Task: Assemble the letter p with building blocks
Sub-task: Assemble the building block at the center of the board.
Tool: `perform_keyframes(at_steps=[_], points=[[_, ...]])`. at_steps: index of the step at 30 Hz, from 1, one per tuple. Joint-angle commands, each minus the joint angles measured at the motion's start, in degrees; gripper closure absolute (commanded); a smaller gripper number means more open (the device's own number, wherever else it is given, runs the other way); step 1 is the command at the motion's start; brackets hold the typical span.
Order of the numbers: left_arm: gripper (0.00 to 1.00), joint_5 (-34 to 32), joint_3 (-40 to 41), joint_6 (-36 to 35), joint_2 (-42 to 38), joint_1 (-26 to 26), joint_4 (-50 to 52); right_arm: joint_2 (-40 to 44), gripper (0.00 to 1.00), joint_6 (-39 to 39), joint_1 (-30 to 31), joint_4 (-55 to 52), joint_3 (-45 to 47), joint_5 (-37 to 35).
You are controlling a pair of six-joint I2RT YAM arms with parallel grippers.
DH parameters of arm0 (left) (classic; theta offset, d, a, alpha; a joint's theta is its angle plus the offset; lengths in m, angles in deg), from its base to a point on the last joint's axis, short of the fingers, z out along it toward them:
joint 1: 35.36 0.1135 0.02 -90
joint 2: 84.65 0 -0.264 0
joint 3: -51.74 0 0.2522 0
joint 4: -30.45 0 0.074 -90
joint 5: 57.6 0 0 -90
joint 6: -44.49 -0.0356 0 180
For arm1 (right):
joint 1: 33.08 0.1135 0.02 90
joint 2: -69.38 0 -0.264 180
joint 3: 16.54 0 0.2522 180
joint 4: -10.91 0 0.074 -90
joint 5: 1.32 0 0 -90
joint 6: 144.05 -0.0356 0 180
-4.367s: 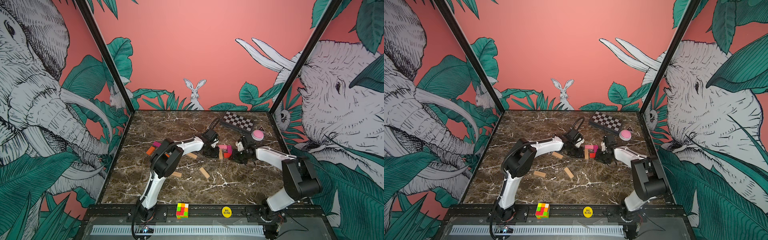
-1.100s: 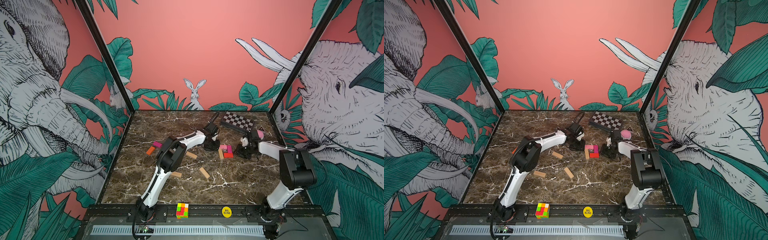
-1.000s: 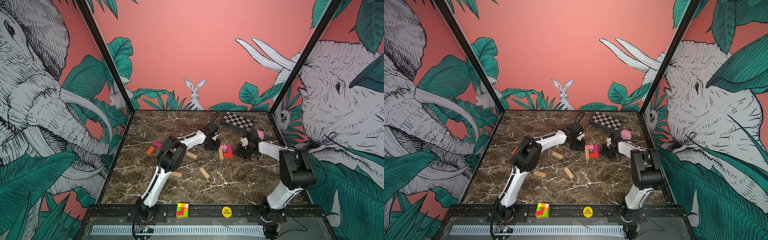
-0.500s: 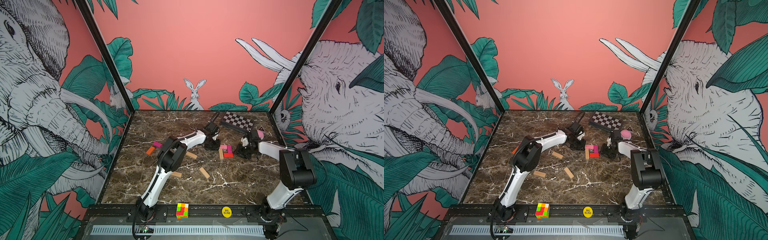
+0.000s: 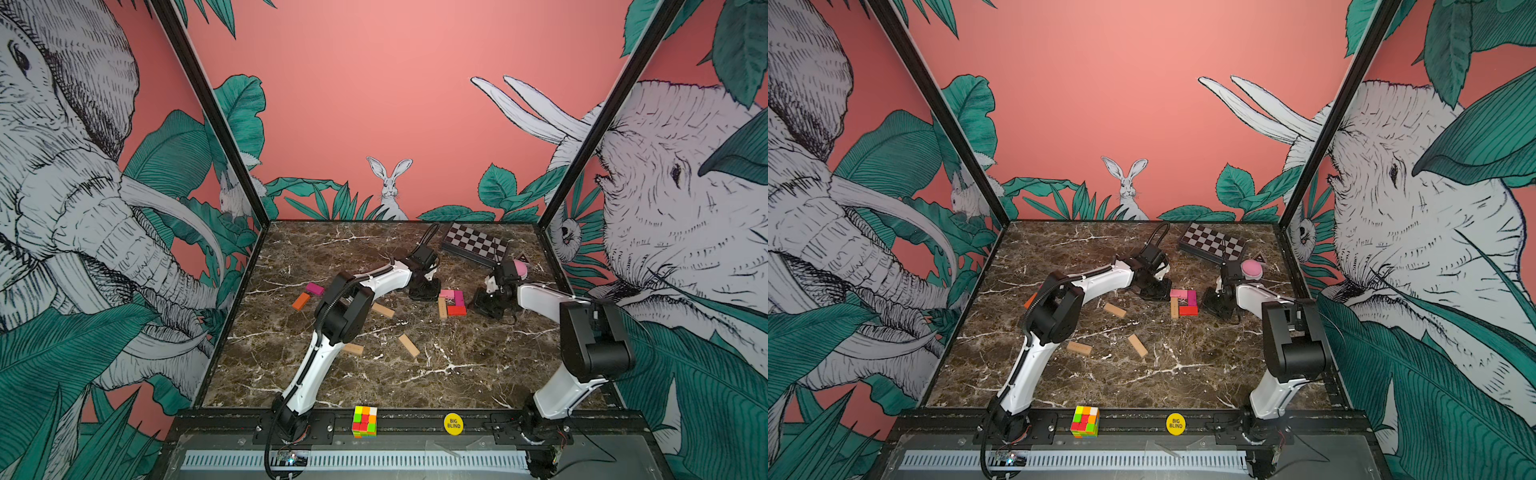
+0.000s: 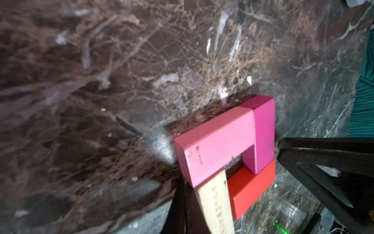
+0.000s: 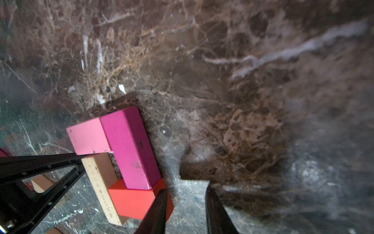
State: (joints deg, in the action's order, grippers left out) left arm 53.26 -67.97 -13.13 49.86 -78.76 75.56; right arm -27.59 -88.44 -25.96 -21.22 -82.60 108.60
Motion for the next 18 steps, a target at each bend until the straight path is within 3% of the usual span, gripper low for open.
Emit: perform_keyframes(at_steps=[1,18], points=[[0.93,-1.44,2.59,0.14,0.22,-0.23,3.0,-0.19,0.67,-1.03,-0.08,-1.63,2.43,-2.1],[0.93,-2.02,6.73,0.93,-2.83,-0.28,1.98,-0.55,0.67,-1.58,0.88,-1.44,3.34,-1.01]])
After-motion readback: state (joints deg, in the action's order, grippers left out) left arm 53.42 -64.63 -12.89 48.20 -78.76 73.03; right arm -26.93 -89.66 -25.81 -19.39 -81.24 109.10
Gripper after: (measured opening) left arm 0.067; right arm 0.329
